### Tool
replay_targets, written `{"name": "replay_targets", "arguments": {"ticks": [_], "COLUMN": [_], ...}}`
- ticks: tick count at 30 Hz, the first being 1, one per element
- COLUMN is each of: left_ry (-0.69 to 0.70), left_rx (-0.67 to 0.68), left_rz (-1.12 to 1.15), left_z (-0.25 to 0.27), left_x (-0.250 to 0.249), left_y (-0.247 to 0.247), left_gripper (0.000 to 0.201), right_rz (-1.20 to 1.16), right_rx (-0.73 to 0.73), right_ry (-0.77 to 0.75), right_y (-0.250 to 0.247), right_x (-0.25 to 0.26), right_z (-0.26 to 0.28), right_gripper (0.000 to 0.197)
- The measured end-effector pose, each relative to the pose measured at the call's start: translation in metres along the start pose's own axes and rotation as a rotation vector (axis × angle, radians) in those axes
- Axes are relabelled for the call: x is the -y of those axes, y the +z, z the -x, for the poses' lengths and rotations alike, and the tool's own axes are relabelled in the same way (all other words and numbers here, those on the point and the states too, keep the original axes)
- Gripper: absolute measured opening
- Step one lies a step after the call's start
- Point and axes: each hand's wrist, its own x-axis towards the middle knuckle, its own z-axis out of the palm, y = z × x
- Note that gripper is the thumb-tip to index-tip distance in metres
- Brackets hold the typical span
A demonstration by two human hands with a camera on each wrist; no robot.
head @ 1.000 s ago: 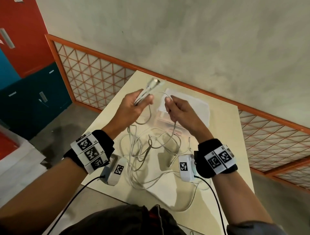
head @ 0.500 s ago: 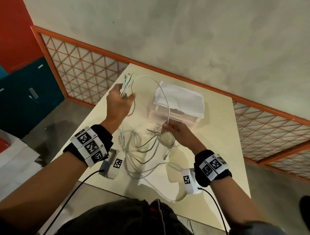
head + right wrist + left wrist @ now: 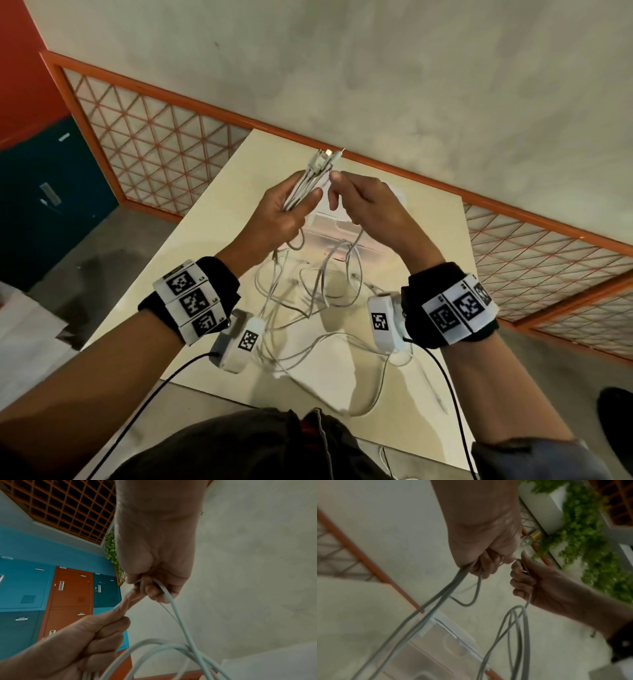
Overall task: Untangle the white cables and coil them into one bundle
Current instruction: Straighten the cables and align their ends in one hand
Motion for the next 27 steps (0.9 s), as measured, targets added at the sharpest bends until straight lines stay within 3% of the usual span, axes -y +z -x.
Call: {"name": "replay_targets", "arguments": {"ticks": [4, 6, 8, 12, 16, 18, 20, 27], "left_ry": [0.039, 0.068, 0.105, 0.111, 0.102, 0.104, 0.092, 0.012], "left_rx": [-0.060, -0.098, -0.141, -0.311, -0.487, -0.543, -0.553, -0.365], "left_rz": [-0.055, -0.082, -0.131, -0.163, -0.108, -0.106, -0.135, -0.323], "left_z": [-0.007, -0.009, -0.008, -0.005, -0.004, -0.004, -0.003, 0.004], "left_x": [-0.010, -0.009, -0.004, -0.001, -0.004, -0.003, 0.002, 0.030], "left_y": [0.004, 0.001, -0.003, -0.011, -0.021, -0.027, -0.033, -0.028], "left_gripper": [0.019, 0.007, 0.014, 0.025, 0.027, 0.021, 0.019, 0.020], "right_rz": [-0.058, -0.130, -0.186, -0.153, 0.046, 0.104, 0.059, -0.305], "right_rx": [0.029, 0.062, 0.076, 0.186, 0.418, 0.456, 0.377, -0.176], "right_ry": [0.027, 0.026, 0.021, 0.102, 0.256, 0.296, 0.317, 0.192], "right_y": [-0.006, -0.004, -0.001, 0.017, 0.042, 0.053, 0.056, 0.027], "right_x": [0.003, 0.001, -0.007, -0.058, -0.129, -0.151, -0.158, -0.116], "right_z": [-0.003, -0.002, 0.001, 0.013, 0.037, 0.051, 0.057, 0.024], "right_gripper": [0.047, 0.046, 0.039, 0.029, 0.027, 0.029, 0.034, 0.030]}}
